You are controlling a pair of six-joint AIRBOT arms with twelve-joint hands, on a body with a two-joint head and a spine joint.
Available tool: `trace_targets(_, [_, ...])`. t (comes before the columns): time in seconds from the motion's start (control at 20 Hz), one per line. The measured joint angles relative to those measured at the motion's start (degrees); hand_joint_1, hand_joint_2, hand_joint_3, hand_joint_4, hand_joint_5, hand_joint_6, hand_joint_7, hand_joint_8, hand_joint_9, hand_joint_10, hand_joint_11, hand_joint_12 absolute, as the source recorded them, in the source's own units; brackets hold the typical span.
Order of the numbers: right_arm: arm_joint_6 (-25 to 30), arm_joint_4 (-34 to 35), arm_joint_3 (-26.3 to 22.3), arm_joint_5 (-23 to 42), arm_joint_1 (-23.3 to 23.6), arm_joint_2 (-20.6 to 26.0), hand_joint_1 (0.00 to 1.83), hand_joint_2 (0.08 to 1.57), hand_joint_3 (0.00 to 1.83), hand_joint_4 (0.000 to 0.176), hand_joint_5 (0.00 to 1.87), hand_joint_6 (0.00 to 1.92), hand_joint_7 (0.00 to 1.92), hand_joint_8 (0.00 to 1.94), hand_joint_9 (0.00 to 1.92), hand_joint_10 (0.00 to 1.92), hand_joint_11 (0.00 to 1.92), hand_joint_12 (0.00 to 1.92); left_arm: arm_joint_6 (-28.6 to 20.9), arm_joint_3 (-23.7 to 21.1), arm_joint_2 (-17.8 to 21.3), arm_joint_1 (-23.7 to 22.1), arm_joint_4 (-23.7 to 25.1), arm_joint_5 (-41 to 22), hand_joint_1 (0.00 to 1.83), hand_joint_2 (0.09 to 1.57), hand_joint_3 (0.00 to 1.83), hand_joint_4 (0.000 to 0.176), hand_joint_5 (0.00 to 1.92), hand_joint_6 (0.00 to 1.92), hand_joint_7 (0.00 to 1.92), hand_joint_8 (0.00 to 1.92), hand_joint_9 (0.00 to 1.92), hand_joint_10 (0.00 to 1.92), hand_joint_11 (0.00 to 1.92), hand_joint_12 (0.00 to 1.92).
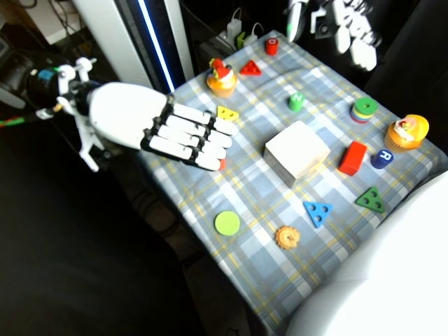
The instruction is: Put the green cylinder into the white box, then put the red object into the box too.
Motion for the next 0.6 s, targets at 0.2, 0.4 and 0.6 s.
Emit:
trace_targets(0.2, [0.0,-0.1,0.0,-0.2,0.0,-0.5,0.66,1.25,0.0,0.0,0.0,0.0,0.0,0.0,0.0,0.09,0.0,1.76,9.1,0.0,-1.5,-0.3,-4.1,4.3,0.9,1.05,0.0,0.086,0.11,0.0,0.17,0.0,0.08,0.2,0.0,1.09])
trace_targets(0.4, [0.0,0.0,0.1,-0.3,0.0,-0.9,0.69,1.25,0.0,0.0,0.0,0.0,0.0,0.0,0.0,0.05,0.0,1.31,16.6,0.9,-3.8,-0.3,-9.6,7.9,0.96,1.04,0.0,0.093,0.22,0.01,0.31,0.01,0.1,0.36,0.0,1.21])
trace_targets(0.6, [0.0,-0.1,0.3,-0.4,0.0,-1.2,0.69,1.26,0.0,0.0,0.0,0.0,0.0,0.0,0.0,0.02,0.0,0.98,18.3,3.0,-6.1,0.0,-12.9,10.5,0.99,1.05,0.0,0.085,0.29,0.01,0.37,0.01,0.0,0.61,0.0,1.06])
